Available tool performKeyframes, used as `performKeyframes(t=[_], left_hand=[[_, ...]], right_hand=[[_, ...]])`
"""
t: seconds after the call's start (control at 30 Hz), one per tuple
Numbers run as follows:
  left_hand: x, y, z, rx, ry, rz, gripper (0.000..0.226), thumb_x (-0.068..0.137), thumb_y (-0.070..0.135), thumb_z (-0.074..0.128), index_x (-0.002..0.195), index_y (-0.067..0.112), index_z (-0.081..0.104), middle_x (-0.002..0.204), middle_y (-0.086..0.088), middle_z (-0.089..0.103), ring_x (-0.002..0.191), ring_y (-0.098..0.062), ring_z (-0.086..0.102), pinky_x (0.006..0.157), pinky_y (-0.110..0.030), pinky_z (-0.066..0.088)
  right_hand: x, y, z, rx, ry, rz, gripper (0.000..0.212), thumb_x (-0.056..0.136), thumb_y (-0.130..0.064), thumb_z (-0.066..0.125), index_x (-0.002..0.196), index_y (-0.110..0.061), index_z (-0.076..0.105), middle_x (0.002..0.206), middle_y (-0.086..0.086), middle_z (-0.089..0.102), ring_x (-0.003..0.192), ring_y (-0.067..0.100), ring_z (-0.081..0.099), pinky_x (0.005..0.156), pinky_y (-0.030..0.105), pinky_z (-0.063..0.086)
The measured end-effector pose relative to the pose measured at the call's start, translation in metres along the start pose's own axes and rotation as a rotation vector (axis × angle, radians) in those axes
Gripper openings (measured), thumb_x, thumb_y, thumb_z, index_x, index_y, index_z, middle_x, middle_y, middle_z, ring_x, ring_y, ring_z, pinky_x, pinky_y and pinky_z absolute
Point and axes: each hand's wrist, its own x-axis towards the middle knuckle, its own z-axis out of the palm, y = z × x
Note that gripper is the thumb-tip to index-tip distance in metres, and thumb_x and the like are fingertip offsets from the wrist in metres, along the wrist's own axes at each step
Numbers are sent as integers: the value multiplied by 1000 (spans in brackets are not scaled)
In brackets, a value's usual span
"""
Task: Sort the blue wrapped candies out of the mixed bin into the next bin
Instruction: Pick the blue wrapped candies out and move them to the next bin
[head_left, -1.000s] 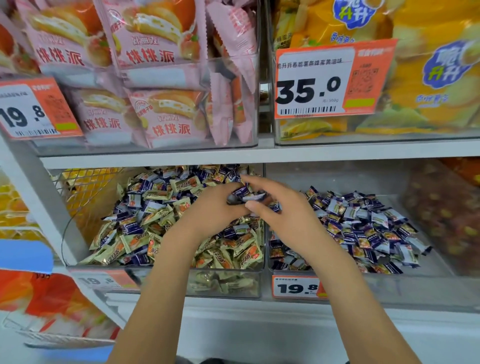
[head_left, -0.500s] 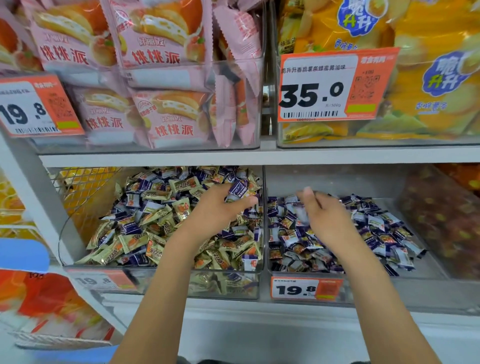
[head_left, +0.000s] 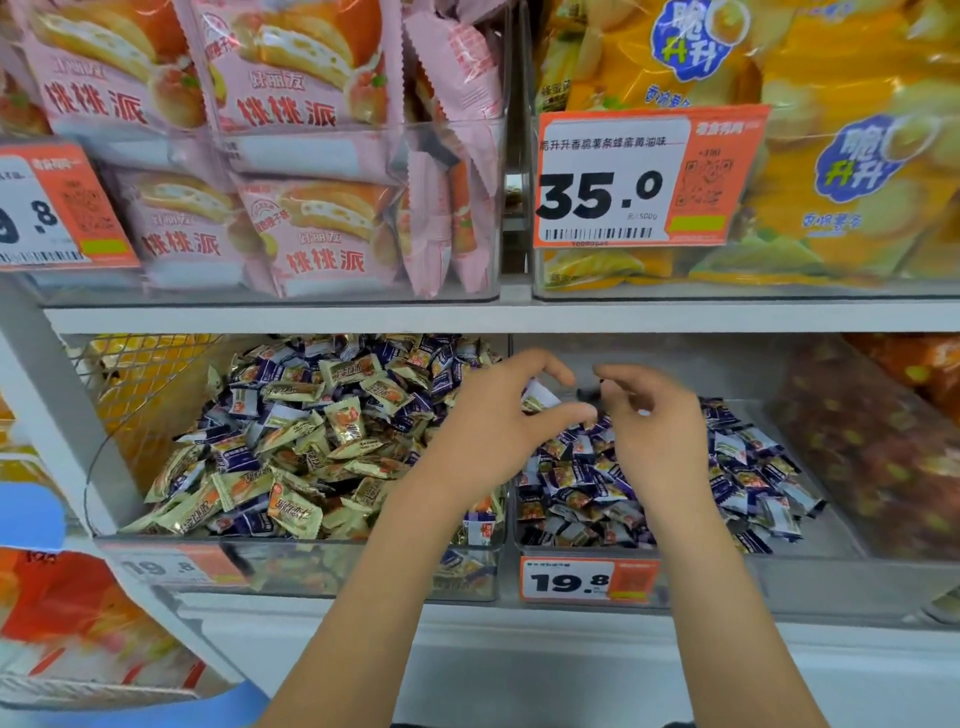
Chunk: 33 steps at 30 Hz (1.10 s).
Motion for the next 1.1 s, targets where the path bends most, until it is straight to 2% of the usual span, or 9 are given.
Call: performKeyframes(t=[0.13, 0.27, 0.43, 0.5, 0.6, 0.7, 0.83, 0.97, 1.1], left_hand=[[9, 7, 19, -10, -142, 53, 28, 82, 30, 70, 107, 23, 61, 105, 10, 64, 85, 7, 55, 72, -4, 38], [14, 4, 15, 16, -302, 43, 47, 83, 24, 70, 127, 30, 56, 130, 16, 54, 109, 6, 51, 85, 2, 36], [-4, -17, -21, -4, -74, -52, 23, 84, 12, 67, 102, 27, 69, 98, 16, 69, 90, 7, 61, 83, -10, 47], [-8, -31, -39, 49, 2, -131, 23, 82, 8, 68, 96, 27, 69, 93, 14, 69, 83, 3, 62, 81, -15, 50], [-16, -47, -57, 78, -270, -331, 34, 74, 11, 77, 101, 29, 64, 103, 13, 63, 87, -1, 62, 89, -28, 52], [-22, -55, -51, 280, -647, -420, 67, 70, 24, 81, 127, 34, 47, 128, 16, 46, 116, -5, 47, 96, -23, 39], [-19, -63, -37, 442, -668, -350, 90, 68, 31, 82, 143, 29, 31, 147, 5, 31, 132, -15, 33, 107, -25, 31], [-22, -57, -34, 497, -509, -248, 63, 61, 35, 85, 115, 30, 52, 125, 3, 40, 117, -19, 37, 98, -35, 38], [-24, -49, -29, 402, -459, -107, 29, 64, 28, 84, 76, 23, 58, 84, 10, 51, 72, 0, 47, 62, -19, 39]], right_hand=[[2, 3, -10, 99, -11, 124, 30, 99, -12, 43, 124, -18, 57, 116, -4, 56, 105, 11, 53, 88, 26, 43], [6, 12, -24, 98, 98, 187, 38, 94, 3, 37, 120, -16, 59, 116, 1, 58, 110, 15, 53, 86, 23, 37], [7, 14, -27, 90, 25, 175, 45, 89, 12, 33, 110, -13, 64, 108, 2, 61, 74, 4, 53, 54, 12, 39], [8, 14, -25, 98, -11, 173, 44, 88, 13, 33, 107, -12, 65, 106, 5, 63, 80, 6, 55, 59, 12, 39], [8, 11, -22, 113, -48, 192, 40, 90, 11, 34, 106, -9, 65, 105, 8, 65, 92, 19, 60, 67, 14, 45], [7, 8, -18, 114, -65, 193, 37, 93, 6, 35, 105, -11, 65, 104, 7, 65, 94, 30, 61, 80, 37, 51], [6, 8, -11, 97, -98, 169, 32, 94, 2, 40, 103, -13, 66, 102, 5, 66, 95, 22, 61, 76, 27, 48], [5, 8, -8, 82, -116, 147, 29, 95, -1, 43, 101, -15, 67, 97, 1, 67, 94, 18, 61, 70, 17, 44], [5, 6, -8, 70, -123, 137, 27, 95, -2, 44, 99, -17, 67, 95, 1, 67, 93, 19, 62, 70, 20, 46]])
